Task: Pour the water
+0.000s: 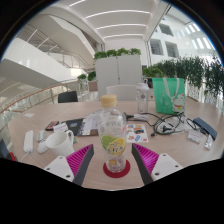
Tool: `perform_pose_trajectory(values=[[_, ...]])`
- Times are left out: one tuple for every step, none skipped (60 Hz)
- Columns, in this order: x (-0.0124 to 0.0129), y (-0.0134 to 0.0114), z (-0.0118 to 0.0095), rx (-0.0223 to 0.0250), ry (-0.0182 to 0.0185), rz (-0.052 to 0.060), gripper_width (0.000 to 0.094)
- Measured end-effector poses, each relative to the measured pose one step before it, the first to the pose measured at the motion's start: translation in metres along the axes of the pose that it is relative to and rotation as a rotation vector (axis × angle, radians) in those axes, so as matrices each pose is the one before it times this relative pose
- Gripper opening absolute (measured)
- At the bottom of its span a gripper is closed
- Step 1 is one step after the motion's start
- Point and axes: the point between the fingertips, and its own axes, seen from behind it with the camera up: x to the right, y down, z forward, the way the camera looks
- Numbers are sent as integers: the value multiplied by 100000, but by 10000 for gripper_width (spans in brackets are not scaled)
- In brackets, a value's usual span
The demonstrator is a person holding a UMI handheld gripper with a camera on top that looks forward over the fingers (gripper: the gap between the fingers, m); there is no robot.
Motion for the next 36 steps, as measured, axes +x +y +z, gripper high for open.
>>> perform_pose_trajectory(values=[[-353,-129,-978,-227,239,1088,835],[-334,-155,-1036,-184,174,1010,835],[28,-416,-397,-344,298,954,836],[-444,85,-1252,-12,389,684,835],[-386,-102,-1086,-53,522,429,835],[-373,-110,-1123,72,563,84,837],[-379,-135,-1155,141,580,-186,836],[-352,-117,-1124,149,649,-420,834],[-211,-390,-1014,-58,716,-554,833],[-327,28,-1017,59,737,-918,833],[-338,-50,-1012,-39,693,-977,833],[-307,-12,-1015,-124,700,-949,833],[-334,-54,-997,-155,588,-881,830],[-364,-123,-1038,-222,415,-715,834],[-426,-67,-937,-78,250,-545,833],[-454,-85,-954,-27,78,-322,834],[-379,-37,-1081,-39,-64,-124,834],[-532,-89,-968,-322,95,-9,835],[-463,0,-861,-463,71,26,833],[-402,72,-829,-581,109,-83,830],[-370,59,-832,-465,163,-141,828],[-291,26,-783,-374,202,-230,828],[-269,21,-762,-284,221,-313,827],[-206,48,-682,-253,285,-422,825],[-196,-20,-676,-225,285,-379,826],[-199,-14,-623,-163,355,-426,825],[-182,-37,-579,-126,423,-325,826],[-167,-36,-595,-46,399,-178,825],[-154,-45,-516,95,260,-166,826],[-190,-58,-503,145,-15,-192,827],[-44,24,-330,246,-317,-239,826],[-148,-100,-359,197,-243,-70,824],[-216,-19,-382,81,-247,-122,825],[-237,-10,-369,-14,-403,-213,826],[-235,-8,-360,18,-511,-312,825],[-211,-7,-323,32,-447,-288,825]])
